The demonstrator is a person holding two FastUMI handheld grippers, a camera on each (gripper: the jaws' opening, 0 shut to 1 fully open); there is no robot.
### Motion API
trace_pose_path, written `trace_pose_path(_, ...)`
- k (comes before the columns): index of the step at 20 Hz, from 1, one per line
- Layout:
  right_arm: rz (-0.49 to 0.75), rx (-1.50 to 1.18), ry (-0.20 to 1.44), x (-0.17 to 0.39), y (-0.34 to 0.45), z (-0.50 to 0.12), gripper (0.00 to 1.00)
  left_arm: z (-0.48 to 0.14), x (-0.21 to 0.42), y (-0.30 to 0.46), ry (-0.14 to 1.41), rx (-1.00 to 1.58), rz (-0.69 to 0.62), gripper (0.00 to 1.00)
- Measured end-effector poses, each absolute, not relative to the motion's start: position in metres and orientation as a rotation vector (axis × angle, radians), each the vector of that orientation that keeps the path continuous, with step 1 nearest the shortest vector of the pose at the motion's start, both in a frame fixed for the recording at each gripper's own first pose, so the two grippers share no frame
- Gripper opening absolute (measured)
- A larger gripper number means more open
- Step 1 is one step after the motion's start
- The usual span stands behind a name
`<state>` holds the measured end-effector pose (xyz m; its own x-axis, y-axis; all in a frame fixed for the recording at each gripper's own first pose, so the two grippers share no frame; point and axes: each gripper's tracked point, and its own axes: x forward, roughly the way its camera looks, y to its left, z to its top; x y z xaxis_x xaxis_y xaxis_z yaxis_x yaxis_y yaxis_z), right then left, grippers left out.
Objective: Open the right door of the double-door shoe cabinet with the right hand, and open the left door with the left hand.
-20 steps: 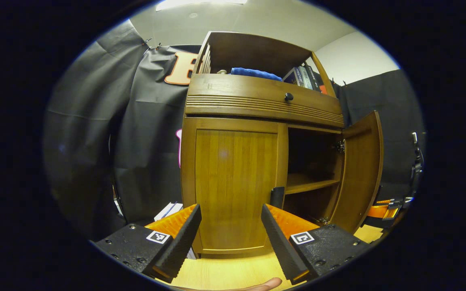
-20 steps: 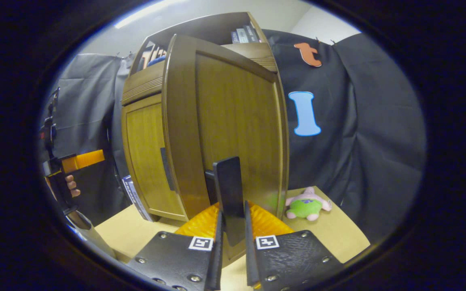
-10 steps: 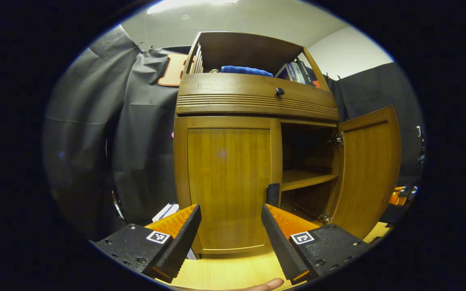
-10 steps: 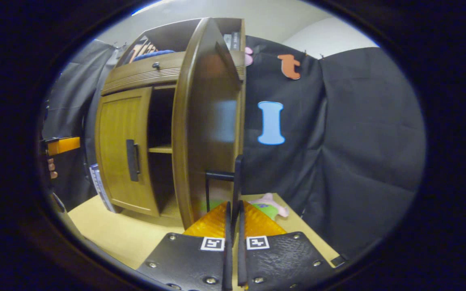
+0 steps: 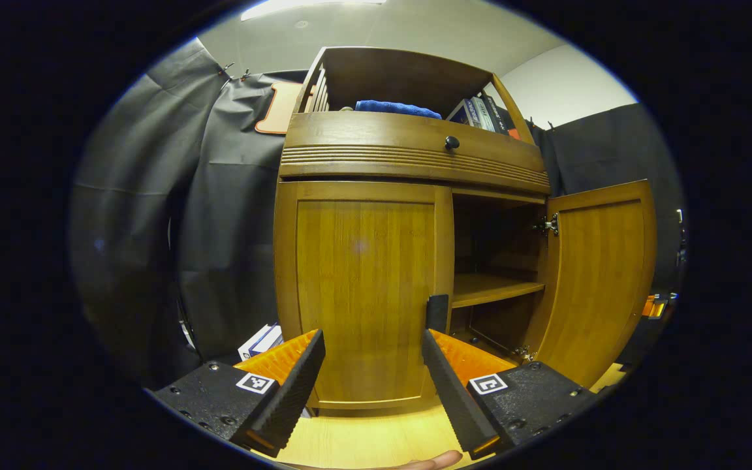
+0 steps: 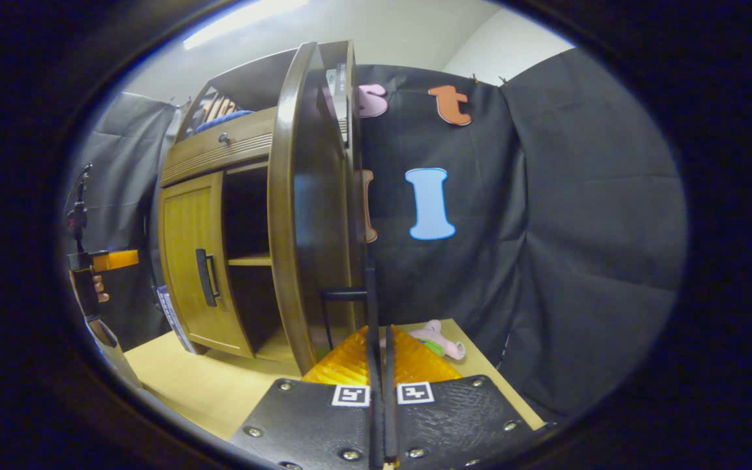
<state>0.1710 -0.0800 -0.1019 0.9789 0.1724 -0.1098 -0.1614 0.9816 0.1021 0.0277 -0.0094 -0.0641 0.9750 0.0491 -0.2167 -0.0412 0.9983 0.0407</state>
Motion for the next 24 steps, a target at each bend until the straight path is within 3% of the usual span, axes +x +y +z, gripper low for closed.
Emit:
trace_pose_path(2,0.189,0.108,0.113,0.171,-0.088,-0.103,0.01,-0.065,0.03,-0.011,0.212,0.026,0.055,0.88)
trace_pose_path(3,0.2,0.108,0.113,0.178,-0.089,-0.106,0.09,-0.065,0.032,-0.01,0.202,0.028,0.068,0.88)
trace_pose_path(4,0.204,0.102,0.109,0.177,-0.091,-0.104,0.07,-0.066,0.035,-0.01,0.197,0.038,0.08,0.93)
trace_pose_path(8,0.226,0.081,0.112,0.176,-0.088,-0.105,0.07,-0.078,0.044,-0.027,0.187,0.106,0.067,0.93)
trace_pose_path(9,0.208,0.061,0.11,0.174,-0.093,-0.106,0.07,-0.082,0.045,-0.03,0.193,0.115,0.068,0.88)
trace_pose_path(12,0.188,0.038,0.09,0.157,-0.114,-0.099,0.46,-0.088,0.048,-0.043,0.18,0.1,0.072,0.93)
trace_pose_path(15,0.054,0.029,0.038,0.133,-0.155,-0.085,0.43,-0.09,0.053,-0.054,0.156,0.077,0.086,0.92)
trace_pose_path(18,0.057,0.144,-0.055,0.099,-0.156,-0.052,0.97,-0.097,0.065,-0.062,0.16,0.069,0.098,0.91)
trace_pose_path(24,0.076,0.124,-0.182,0.049,-0.142,-0.005,0.99,-0.109,0.106,-0.078,0.164,0.11,0.088,0.91)
